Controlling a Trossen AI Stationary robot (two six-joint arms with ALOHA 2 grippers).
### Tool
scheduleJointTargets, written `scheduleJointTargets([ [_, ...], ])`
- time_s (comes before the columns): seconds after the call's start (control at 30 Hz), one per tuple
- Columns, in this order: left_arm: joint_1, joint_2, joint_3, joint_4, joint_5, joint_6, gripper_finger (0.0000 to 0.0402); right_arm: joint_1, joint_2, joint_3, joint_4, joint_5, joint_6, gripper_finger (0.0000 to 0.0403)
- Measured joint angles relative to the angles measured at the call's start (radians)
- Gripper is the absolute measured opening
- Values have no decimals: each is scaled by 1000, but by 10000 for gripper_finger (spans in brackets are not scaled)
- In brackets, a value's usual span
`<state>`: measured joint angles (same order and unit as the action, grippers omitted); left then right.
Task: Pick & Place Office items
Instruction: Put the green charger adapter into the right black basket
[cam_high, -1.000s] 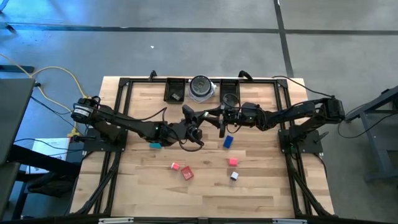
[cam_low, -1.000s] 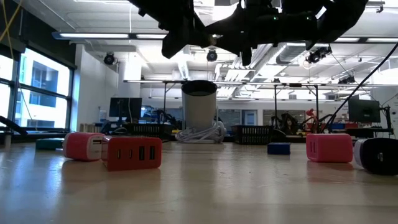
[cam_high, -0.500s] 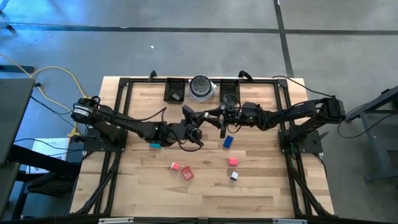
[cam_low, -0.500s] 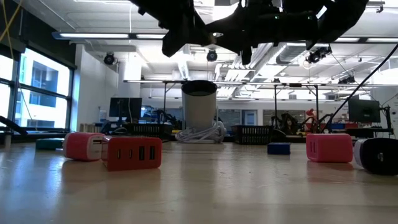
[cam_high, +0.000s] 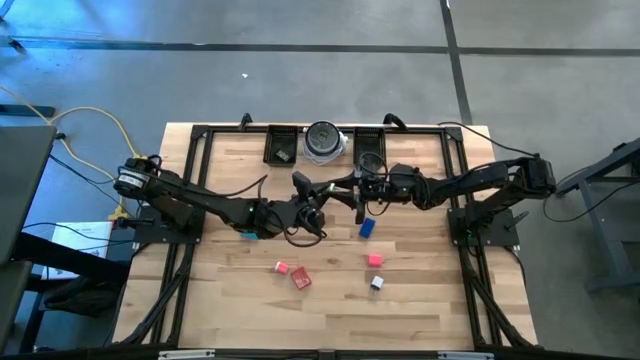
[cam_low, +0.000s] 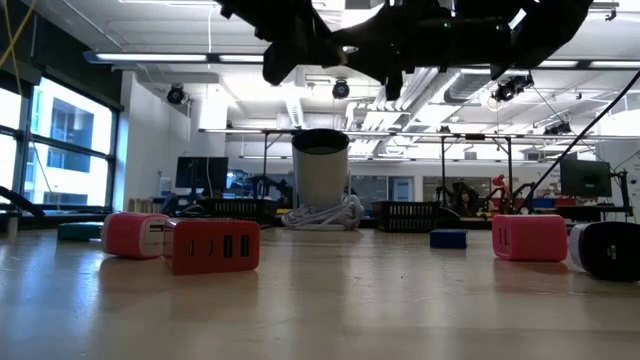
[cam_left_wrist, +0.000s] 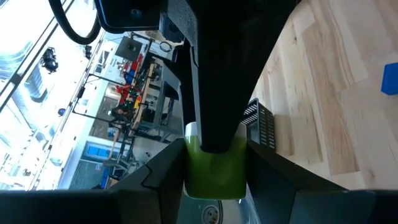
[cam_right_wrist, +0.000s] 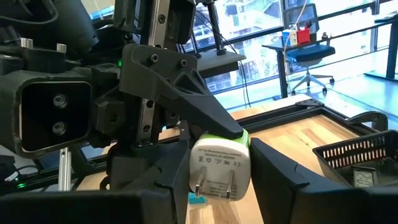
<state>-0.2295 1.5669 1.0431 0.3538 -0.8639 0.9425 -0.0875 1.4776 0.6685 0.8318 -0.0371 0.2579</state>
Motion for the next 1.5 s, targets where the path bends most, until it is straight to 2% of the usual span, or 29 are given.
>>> scheduleJointTargets([
  [0.27, -21, 2, 0, 43, -45, -3, 156, 0, 1, 3, 7, -15, -1, 125],
  [0.47, -55, 2, 2, 137, -88, 7, 197, 0, 2, 5, 19, -18, -1, 123],
  [0.63, -79, 2, 4, 152, -122, 8, 228, 0, 2, 2, 13, -18, -2, 122],
  [0.8, -115, -1, 7, 152, -142, -17, 232, -1, 6, -1, -2, -18, -4, 122],
  [1.13, -222, -30, 5, 132, -338, -29, 232, 0, -9, 0, -28, -44, -24, 122],
  [1.23, -253, -72, 3, 47, -359, -102, 232, 0, -41, 0, -61, -49, -38, 122],
  [1.33, -276, -146, 3, -124, -308, -275, 232, 0, -88, 0, -118, -49, -53, 122],
  [1.5, -267, -309, 2, -480, -31, -645, 232, 0, -168, 0, -233, -41, -71, 121],
])
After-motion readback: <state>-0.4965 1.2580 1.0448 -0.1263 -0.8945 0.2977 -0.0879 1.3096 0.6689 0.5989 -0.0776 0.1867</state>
